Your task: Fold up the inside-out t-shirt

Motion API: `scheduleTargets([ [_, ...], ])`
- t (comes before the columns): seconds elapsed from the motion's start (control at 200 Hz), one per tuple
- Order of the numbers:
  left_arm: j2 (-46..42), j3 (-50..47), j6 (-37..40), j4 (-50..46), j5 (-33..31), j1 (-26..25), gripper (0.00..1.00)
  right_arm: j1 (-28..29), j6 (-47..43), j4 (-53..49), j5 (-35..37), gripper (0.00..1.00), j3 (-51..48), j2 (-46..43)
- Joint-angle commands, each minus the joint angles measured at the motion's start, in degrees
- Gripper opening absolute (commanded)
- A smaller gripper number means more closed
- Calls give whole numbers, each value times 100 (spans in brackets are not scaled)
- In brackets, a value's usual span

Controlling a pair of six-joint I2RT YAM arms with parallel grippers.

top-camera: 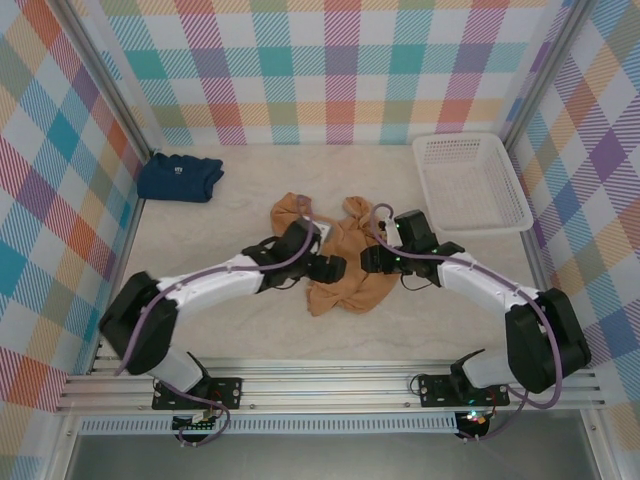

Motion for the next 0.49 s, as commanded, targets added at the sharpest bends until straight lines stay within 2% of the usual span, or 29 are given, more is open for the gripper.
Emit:
scheduleTargets([
  [0.0, 573, 501, 609, -485, 115, -363, 81, -365, 332, -131, 292, 59, -60, -290],
  [0.095, 1047, 815, 1022, -770, -228, -521, 75, -604, 455, -48, 326, 60, -298, -547],
  [0.185, 1350, 983, 1364, -918, -272, -587, 61, -622, 397, -183, 419, 60, -316, -554],
  [0.33, 1519, 1109, 1667, -1050, -588, -608, 22, -627, 341, -160, 363, 60, -411, -620],
  [0.4, 1290, 948, 1404, -874, -646, -474, 0, -615, 276, -127, 199, 60, -438, -663],
  [0.45, 863, 593, 1001, -432, -351, -232, 0, -586, 114, -11, -140, 58, -472, -727],
  [0.49, 427, 150, 536, 75, 193, 79, 0, -508, -43, 84, -385, 56, -519, -804],
])
